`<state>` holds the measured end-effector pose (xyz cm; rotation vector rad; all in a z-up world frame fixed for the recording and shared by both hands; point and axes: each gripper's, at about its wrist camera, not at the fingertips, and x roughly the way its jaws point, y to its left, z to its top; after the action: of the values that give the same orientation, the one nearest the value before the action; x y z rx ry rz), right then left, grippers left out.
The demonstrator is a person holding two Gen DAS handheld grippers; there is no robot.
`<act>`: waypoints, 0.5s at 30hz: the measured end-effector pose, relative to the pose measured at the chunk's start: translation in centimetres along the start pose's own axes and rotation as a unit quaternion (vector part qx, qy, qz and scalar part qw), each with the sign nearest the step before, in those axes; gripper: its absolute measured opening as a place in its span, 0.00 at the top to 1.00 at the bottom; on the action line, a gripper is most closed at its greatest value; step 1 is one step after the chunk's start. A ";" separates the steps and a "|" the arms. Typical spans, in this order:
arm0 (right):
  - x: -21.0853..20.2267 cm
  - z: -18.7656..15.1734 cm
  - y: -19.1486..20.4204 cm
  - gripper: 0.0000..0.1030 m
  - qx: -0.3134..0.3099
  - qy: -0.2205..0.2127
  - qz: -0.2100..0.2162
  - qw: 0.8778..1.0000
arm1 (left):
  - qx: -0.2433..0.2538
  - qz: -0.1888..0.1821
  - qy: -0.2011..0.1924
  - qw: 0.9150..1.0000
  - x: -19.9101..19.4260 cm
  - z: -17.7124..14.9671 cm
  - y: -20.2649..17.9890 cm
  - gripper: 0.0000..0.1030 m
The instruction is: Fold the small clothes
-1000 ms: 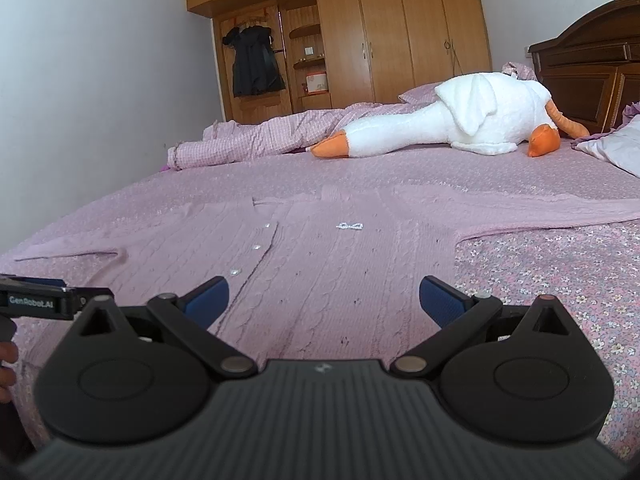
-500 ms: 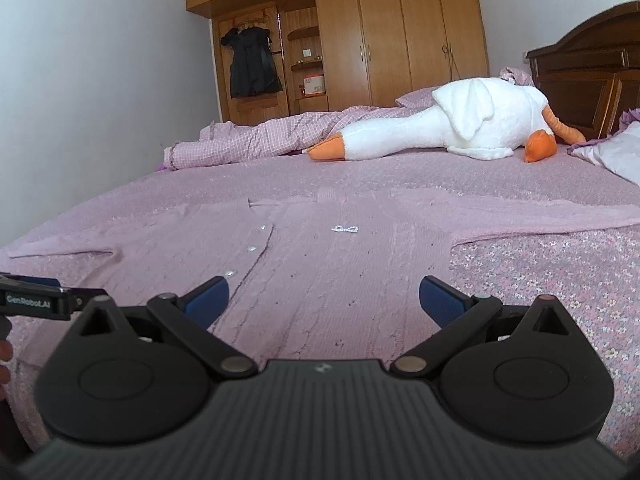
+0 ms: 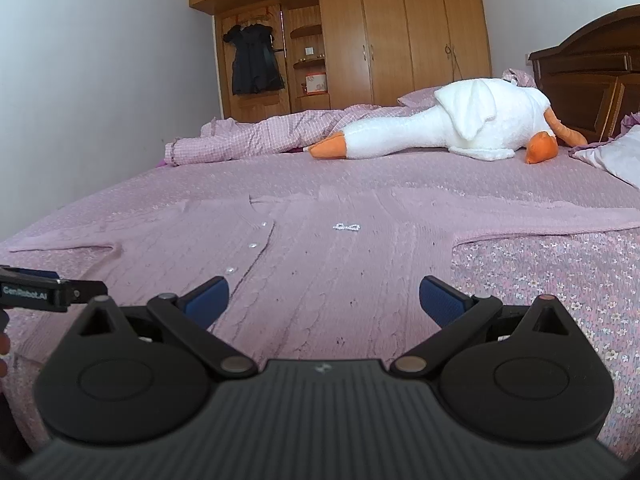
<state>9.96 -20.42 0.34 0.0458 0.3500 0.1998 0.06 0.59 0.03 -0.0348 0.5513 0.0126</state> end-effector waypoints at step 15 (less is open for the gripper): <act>-0.4 1.6 0.7 0.00 0.009 -0.021 0.004 1.000 | 0.009 0.010 0.002 1.000 0.1 -0.1 0.4 0.00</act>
<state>10.02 -19.80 2.06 0.0685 0.3106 0.2036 0.05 0.99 -0.10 -0.0125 0.5554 0.0264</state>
